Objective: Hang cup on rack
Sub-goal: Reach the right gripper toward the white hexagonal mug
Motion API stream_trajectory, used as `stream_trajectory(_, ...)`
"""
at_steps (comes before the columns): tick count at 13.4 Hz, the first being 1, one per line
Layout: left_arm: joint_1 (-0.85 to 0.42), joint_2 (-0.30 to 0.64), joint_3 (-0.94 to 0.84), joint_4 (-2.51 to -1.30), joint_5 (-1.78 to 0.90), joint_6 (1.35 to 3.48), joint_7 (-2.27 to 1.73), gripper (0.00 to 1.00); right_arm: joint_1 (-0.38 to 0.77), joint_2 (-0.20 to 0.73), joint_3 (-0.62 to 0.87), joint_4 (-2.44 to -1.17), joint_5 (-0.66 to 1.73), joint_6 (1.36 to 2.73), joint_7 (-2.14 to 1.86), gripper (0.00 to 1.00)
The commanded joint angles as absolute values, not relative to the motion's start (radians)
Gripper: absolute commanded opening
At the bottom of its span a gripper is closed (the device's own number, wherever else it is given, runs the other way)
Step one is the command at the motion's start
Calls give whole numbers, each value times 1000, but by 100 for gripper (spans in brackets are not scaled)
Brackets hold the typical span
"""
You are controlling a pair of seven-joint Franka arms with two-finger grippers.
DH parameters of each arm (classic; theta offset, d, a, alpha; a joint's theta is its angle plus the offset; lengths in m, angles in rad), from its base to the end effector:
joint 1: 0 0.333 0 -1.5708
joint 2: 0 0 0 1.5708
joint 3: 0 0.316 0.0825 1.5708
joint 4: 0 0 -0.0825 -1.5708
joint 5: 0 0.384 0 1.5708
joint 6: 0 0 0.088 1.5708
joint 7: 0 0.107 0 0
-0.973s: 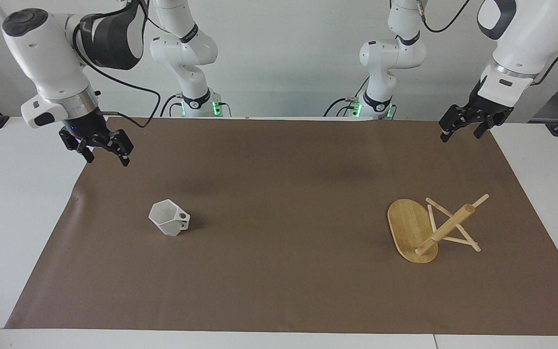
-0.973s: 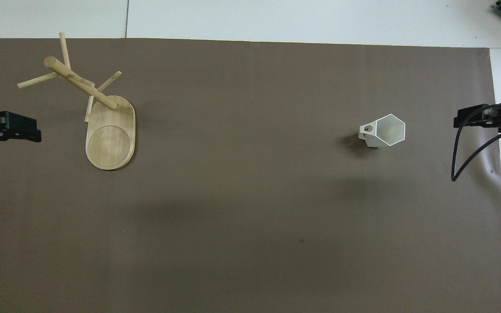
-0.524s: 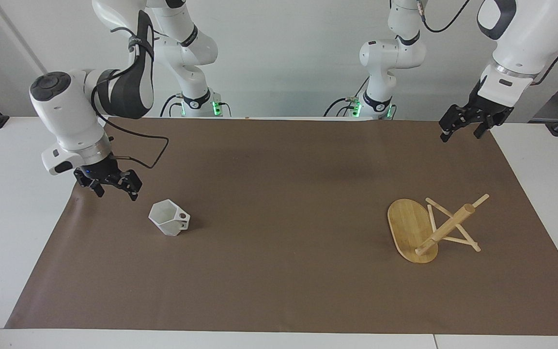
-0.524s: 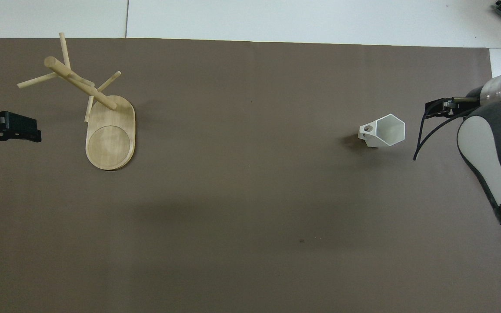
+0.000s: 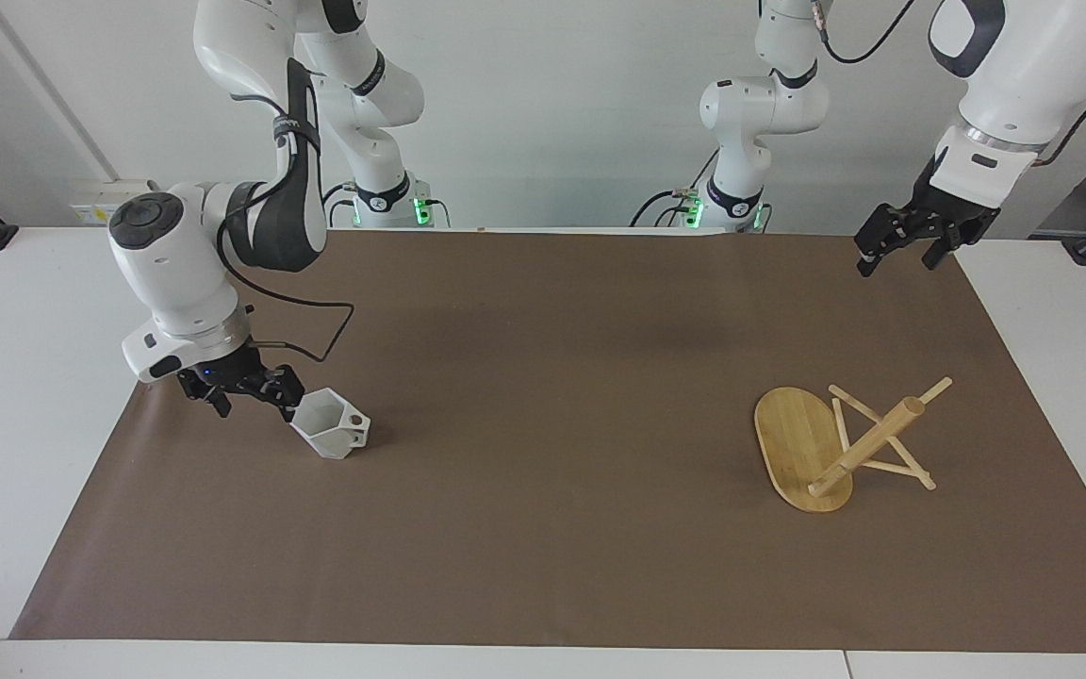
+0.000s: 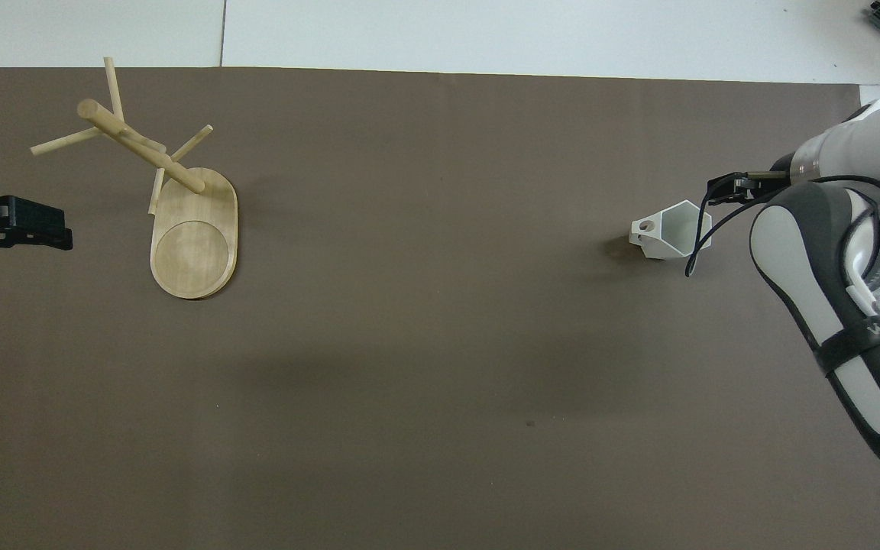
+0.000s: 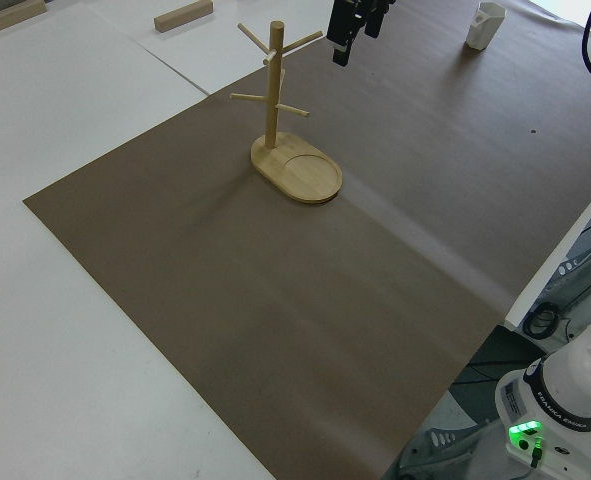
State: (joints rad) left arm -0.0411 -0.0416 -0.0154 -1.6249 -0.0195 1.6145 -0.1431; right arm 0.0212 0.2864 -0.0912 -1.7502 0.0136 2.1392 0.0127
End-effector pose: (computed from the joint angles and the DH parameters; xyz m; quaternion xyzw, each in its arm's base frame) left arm 0.5446 -0.0330 0.6257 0.9989 0.0436 0.0146 0.0109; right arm 0.6457 -0.0401 0.4173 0.9977 -0.0421 0.0517 0.0083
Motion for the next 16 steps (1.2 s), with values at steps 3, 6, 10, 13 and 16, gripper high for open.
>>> stream_trajectory(3,-29,-67,-20,-1652,-34,1611,-130,100,14,279,-86,-1821,60,2166,28,100)
stream_trajectory(6,-29,-67,-20,-1652,-34,1611,-130,100,14,281,-86,-1838,63,2166,28,100)
stream_trajectory(10,-29,-67,-20,-1652,-34,1611,-130,100,12,281,-86,-1853,63,2166,67,100)
stream_trajectory(13,-29,-67,-20,-1652,-34,1611,-130,100,12,284,-86,-1851,63,2189,143,100)
stream_trajectory(16,-29,-67,-20,-1652,-34,1611,-130,100,12,285,-86,-1852,64,2195,179,100)
